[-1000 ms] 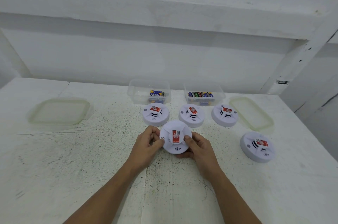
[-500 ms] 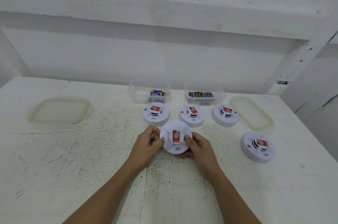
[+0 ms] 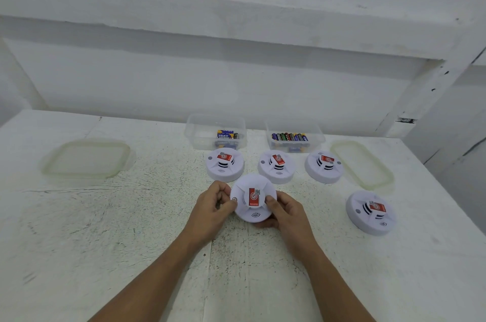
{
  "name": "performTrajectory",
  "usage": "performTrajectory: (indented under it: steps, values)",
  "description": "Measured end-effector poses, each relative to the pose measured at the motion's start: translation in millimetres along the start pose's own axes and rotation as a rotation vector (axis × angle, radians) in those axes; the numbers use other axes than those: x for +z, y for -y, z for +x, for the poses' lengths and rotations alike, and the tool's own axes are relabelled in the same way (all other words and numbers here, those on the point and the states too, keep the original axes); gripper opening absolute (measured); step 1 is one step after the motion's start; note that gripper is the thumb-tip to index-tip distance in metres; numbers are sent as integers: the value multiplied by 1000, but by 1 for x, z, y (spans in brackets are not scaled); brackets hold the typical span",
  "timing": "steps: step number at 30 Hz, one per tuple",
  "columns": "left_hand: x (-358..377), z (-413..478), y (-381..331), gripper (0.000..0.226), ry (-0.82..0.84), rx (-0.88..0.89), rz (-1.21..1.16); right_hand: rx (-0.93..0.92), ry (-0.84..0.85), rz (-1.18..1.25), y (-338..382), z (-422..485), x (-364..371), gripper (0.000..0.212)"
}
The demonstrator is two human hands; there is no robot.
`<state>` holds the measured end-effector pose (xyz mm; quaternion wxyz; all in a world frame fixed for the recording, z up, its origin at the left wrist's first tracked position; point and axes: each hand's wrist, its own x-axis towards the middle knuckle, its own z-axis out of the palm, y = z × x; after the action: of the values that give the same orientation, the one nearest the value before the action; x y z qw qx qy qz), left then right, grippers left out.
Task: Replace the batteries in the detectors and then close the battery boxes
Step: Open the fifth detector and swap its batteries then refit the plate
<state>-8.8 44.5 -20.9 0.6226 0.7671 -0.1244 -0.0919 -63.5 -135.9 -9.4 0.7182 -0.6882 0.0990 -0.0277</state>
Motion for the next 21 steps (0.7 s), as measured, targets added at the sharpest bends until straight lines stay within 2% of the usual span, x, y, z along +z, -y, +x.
performTrajectory:
  steps: [21]
  values:
    - [-5,-3,2,12,-26,22,46,-16,-49,-154,0,-4,7,18]
